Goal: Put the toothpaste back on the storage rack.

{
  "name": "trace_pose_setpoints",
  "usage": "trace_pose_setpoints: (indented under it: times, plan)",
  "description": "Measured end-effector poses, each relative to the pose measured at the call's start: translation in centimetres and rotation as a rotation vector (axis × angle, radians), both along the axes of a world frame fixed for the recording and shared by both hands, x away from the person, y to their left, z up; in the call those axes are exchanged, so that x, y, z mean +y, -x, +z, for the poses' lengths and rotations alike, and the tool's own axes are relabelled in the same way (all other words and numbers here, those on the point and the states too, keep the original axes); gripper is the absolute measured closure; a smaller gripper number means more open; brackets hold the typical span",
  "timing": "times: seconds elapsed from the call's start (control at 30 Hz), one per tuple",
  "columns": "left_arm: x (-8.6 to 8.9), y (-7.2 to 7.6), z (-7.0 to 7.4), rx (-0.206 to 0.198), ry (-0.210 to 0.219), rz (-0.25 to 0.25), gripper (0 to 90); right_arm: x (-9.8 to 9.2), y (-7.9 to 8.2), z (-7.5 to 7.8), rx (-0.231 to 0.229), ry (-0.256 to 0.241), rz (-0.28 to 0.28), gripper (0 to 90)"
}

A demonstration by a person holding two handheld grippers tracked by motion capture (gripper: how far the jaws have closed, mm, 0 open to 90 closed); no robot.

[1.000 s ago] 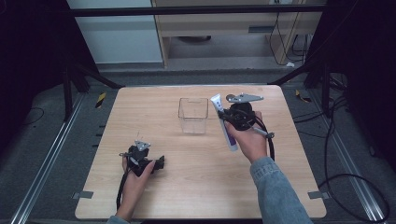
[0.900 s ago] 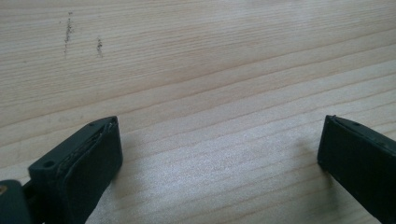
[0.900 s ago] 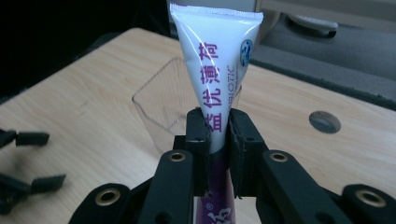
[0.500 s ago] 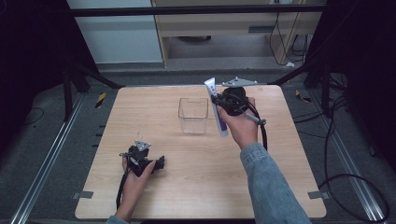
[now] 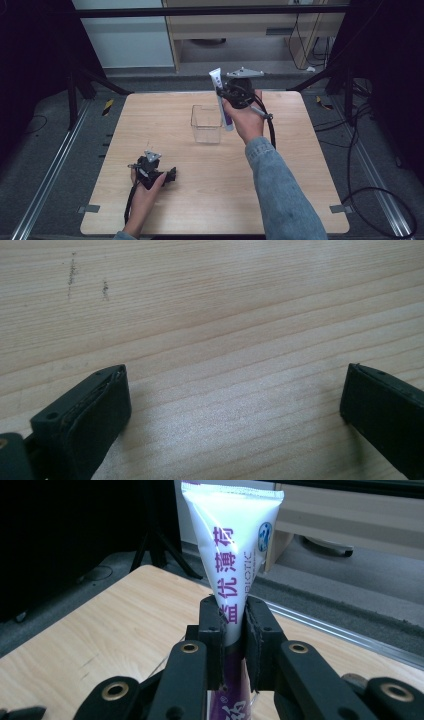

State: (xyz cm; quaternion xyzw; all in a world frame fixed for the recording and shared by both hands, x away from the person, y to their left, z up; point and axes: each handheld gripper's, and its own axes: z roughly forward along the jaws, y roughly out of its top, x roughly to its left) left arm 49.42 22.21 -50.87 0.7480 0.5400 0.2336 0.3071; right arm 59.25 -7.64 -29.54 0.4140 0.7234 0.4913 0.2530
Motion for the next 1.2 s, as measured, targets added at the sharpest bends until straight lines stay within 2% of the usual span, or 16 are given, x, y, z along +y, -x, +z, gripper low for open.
trace_pose_setpoints:
  times: [0.23, 0.43, 0.8, 1.0, 1.2]
  plan:
    - [0.0, 0.0, 0.0, 0.000, 0.000, -0.001, 0.0, 1.1, -1.4, 0.8, -0.044, -0.023, -0.013, 79.6]
    - [0.0, 0.0, 0.0, 0.000, 0.001, -0.002, 0.0, 2.0, -2.4, 0.8, -0.063, -0.026, -0.019, 79.6]
    - [0.0, 0.0, 0.0, 0.000, 0.001, -0.002, 0.0, 3.2, -3.3, 0.6, -0.066, -0.020, -0.022, 79.6]
    - [0.0, 0.0, 0.0, 0.000, 0.001, -0.002, 0.0, 3.9, -3.8, 0.1, -0.069, -0.013, -0.026, 79.6]
    - [0.0, 0.0, 0.0, 0.001, 0.000, -0.004, 0.0, 4.4, -4.5, -1.3, -0.070, -0.017, -0.029, 79.5]
